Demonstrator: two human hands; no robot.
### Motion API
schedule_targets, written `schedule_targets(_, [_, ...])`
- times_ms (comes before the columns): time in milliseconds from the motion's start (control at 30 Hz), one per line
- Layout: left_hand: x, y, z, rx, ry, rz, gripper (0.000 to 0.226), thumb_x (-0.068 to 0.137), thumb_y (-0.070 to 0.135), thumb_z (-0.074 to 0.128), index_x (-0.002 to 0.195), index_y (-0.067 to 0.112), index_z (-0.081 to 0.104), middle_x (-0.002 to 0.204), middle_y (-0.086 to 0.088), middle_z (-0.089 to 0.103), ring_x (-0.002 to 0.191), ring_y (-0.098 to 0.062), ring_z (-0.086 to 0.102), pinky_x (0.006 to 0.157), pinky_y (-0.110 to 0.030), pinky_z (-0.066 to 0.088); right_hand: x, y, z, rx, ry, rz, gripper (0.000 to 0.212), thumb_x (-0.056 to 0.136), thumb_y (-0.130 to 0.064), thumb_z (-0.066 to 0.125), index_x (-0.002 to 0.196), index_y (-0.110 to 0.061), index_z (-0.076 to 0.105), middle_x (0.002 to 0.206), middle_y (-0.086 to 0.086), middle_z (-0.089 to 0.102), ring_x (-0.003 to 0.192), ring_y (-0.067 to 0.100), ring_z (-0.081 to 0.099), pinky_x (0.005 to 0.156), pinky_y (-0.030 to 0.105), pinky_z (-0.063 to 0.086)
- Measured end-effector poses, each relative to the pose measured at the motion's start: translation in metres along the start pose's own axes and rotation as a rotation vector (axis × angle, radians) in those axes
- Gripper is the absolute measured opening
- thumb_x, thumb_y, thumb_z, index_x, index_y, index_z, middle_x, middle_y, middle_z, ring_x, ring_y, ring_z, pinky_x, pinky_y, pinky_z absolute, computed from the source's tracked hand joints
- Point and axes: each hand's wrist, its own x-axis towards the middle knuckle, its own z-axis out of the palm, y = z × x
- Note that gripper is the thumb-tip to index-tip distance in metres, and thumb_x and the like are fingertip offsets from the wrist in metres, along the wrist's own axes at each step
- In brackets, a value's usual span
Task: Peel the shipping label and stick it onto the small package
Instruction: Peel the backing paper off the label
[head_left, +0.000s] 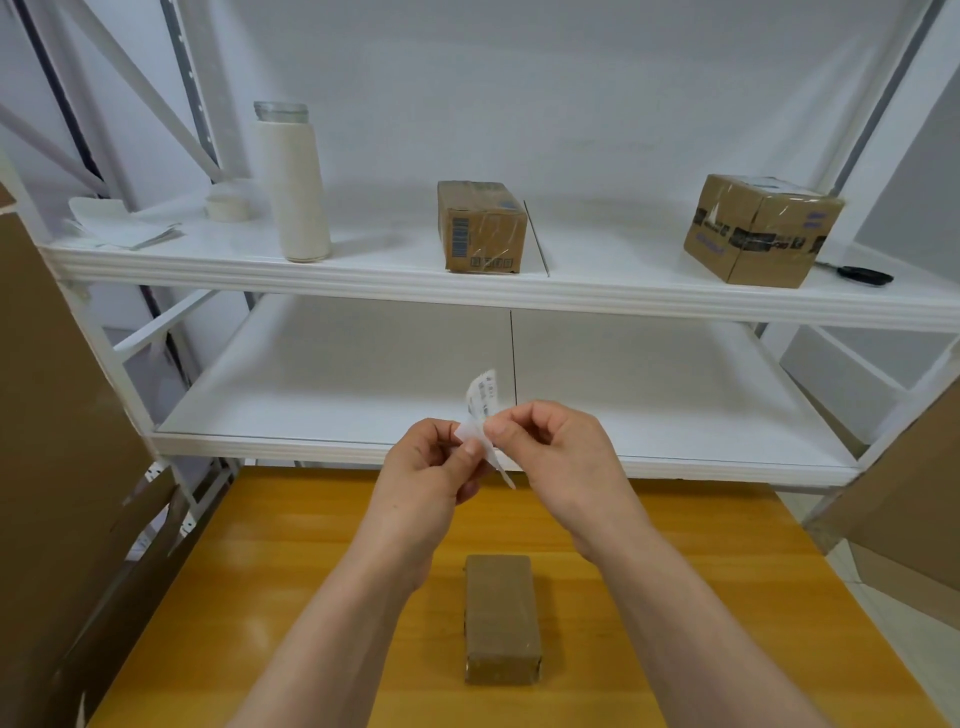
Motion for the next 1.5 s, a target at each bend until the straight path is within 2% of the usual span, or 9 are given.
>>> schedule_targets(200, [0.001, 0.004, -0.002, -0.015, -0.012, 0.016, 0.009, 0.100, 0.010, 0.059, 0.103, 0.011, 0.067, 0.091, -0.010, 0.070, 0.081, -0.021, 0.062, 0.078, -0.035, 0.053, -0.003, 0.003, 0.003, 0.002, -0.098, 0.012, 0.019, 0.081, -0.033, 0.080, 0.097, -0.025, 0.078, 0.091, -0.009, 0.079, 0.090, 0.007, 0.073, 0.092, 0.040, 0.058])
schedule_targets(367, [0.000, 0.007, -0.004, -0.081, -0.073, -0.032, 0.015, 0.102, 0.011, 0.054, 0.110, 0.011, 0.067, 0.099, -0.009, 0.076, 0.092, -0.019, 0.071, 0.084, -0.036, 0.052, -0.003, 0.004, 0.000, 0.000, -0.027, 0.005, 0.009, 0.087, -0.031, 0.074, 0.090, -0.023, 0.077, 0.087, -0.005, 0.078, 0.088, 0.011, 0.072, 0.087, 0.041, 0.060])
schedule_targets(500, [0.000, 0.008, -0.003, -0.140, -0.109, -0.073, 0.020, 0.104, 0.012, 0.050, 0.114, 0.008, 0.067, 0.092, -0.004, 0.076, 0.081, -0.013, 0.070, 0.080, -0.033, 0.052, -0.001, 0.004, 0.000, -0.032, 0.011, 0.005, 0.011, 0.088, -0.032, 0.071, 0.086, -0.022, 0.076, 0.086, -0.004, 0.076, 0.087, 0.016, 0.071, 0.085, 0.044, 0.060])
schedule_targets(567, [0.000, 0.008, -0.002, -0.171, -0.126, -0.078, 0.018, 0.100, 0.020, 0.058, 0.111, 0.009, 0.068, 0.090, -0.003, 0.074, 0.080, -0.012, 0.068, 0.077, -0.032, 0.052, -0.001, 0.003, 0.000, -0.029, 0.023, -0.008, 0.012, 0.088, -0.032, 0.071, 0.085, -0.022, 0.076, 0.084, -0.004, 0.077, 0.085, 0.015, 0.071, 0.084, 0.042, 0.060])
schedule_targets(700, [0.001, 0.006, 0.000, -0.126, -0.114, -0.037, 0.038, 0.079, 0.032, 0.075, 0.109, 0.009, 0.068, 0.093, -0.004, 0.070, 0.087, -0.017, 0.065, 0.074, -0.031, 0.051, 0.000, 0.003, -0.002, -0.030, 0.031, -0.016, 0.011, 0.089, -0.032, 0.071, 0.084, -0.024, 0.076, 0.081, -0.007, 0.076, 0.082, 0.011, 0.071, 0.081, 0.037, 0.061])
schedule_targets(933, [0.008, 0.003, 0.002, -0.059, -0.021, -0.042, 0.011, 0.098, 0.014, 0.061, 0.104, 0.009, 0.069, 0.092, -0.004, 0.076, 0.087, -0.017, 0.067, 0.075, -0.032, 0.050, 0.004, 0.005, -0.003, -0.032, 0.024, 0.003, 0.016, 0.092, -0.037, 0.066, 0.087, -0.025, 0.075, 0.085, -0.005, 0.075, 0.086, 0.015, 0.070, 0.084, 0.041, 0.060])
schedule_targets(1200, [0.013, 0.004, 0.003, -0.042, 0.039, -0.012, 0.013, 0.100, 0.014, 0.059, 0.108, 0.012, 0.069, 0.076, 0.006, 0.075, 0.068, -0.004, 0.068, 0.076, -0.032, 0.052, 0.008, 0.004, -0.004, 0.056, -0.045, 0.025, 0.019, 0.079, -0.039, 0.079, 0.090, -0.024, 0.077, 0.087, -0.005, 0.078, 0.088, 0.014, 0.073, 0.085, 0.039, 0.061])
schedule_targets(1400, [0.017, 0.007, 0.002, -0.030, 0.031, -0.021, 0.017, 0.101, 0.012, 0.056, 0.108, 0.014, 0.072, 0.089, -0.003, 0.075, 0.081, -0.016, 0.065, 0.078, -0.034, 0.052, 0.013, 0.005, -0.003, 0.021, 0.008, 0.023, 0.006, 0.089, -0.026, 0.072, 0.093, -0.024, 0.076, 0.090, -0.006, 0.076, 0.089, 0.011, 0.070, 0.085, 0.035, 0.060])
schedule_targets(1500, [0.017, 0.008, 0.002, -0.077, -0.007, -0.035, 0.018, 0.101, 0.017, 0.056, 0.109, 0.014, 0.072, 0.084, 0.002, 0.076, 0.074, -0.010, 0.066, 0.074, -0.031, 0.049, 0.015, 0.005, -0.001, 0.021, 0.005, 0.018, 0.005, 0.088, -0.025, 0.072, 0.091, -0.023, 0.076, 0.090, -0.006, 0.076, 0.089, 0.010, 0.070, 0.085, 0.033, 0.059])
